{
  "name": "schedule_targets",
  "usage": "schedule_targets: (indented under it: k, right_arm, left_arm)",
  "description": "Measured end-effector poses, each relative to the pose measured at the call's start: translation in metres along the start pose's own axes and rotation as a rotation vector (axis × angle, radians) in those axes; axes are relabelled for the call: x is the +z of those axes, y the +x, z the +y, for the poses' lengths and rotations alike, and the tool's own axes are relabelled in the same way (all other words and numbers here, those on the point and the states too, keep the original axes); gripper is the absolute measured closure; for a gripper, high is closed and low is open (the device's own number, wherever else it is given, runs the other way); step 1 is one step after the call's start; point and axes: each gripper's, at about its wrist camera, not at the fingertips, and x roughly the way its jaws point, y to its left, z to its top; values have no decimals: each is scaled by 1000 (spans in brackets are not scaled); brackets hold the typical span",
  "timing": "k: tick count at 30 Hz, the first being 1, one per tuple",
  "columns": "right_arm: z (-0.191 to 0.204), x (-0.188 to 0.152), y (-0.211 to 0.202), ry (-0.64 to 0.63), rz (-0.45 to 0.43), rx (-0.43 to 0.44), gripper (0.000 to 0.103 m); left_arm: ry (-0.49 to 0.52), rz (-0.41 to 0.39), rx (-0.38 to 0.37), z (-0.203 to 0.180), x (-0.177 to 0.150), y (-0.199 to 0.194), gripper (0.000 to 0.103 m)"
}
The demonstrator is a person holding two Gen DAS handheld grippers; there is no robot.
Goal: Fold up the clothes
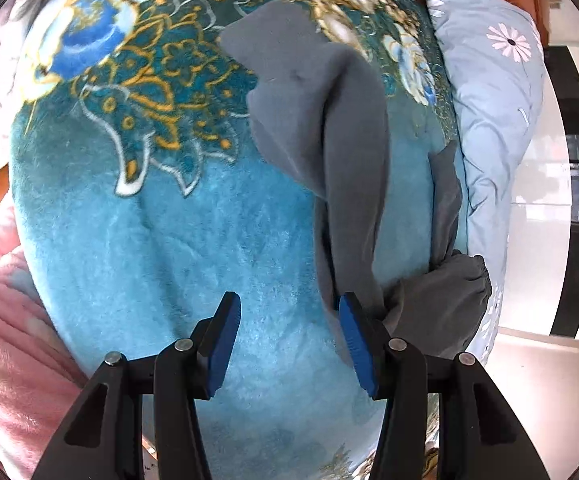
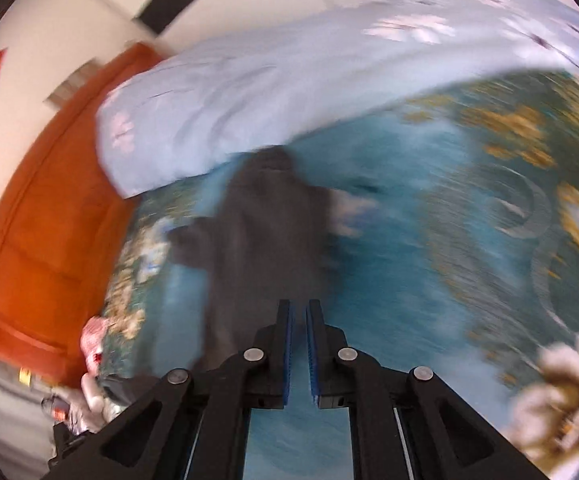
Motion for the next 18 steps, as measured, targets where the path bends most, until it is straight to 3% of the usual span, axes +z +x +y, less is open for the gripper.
schedule_targets:
  k: [1,3,7,11,14,18]
  right_arm:
    - [18,2,14,-21,10,12,82]
    - [56,3,48,-38,49,34,29]
    - [105,-3,112,-55,133,-12,27]
    - [142,-1,174,-146,164,-166,27]
    - [143,1,209,-157,198,-310,27]
    - [129,4,231,-169,252,-436,27]
  left_arm:
    - [8,-8,3,-1,0,-1,51]
    - [11,-18,6,0,1,-4,51]
    - [-5,-38,6,12,5,-14,51]
    - [-11,-60,16,21,9,-21,51]
    - [-9,-57,26,23,11,-22,51]
    - [0,-57,43,27,13,-24,51]
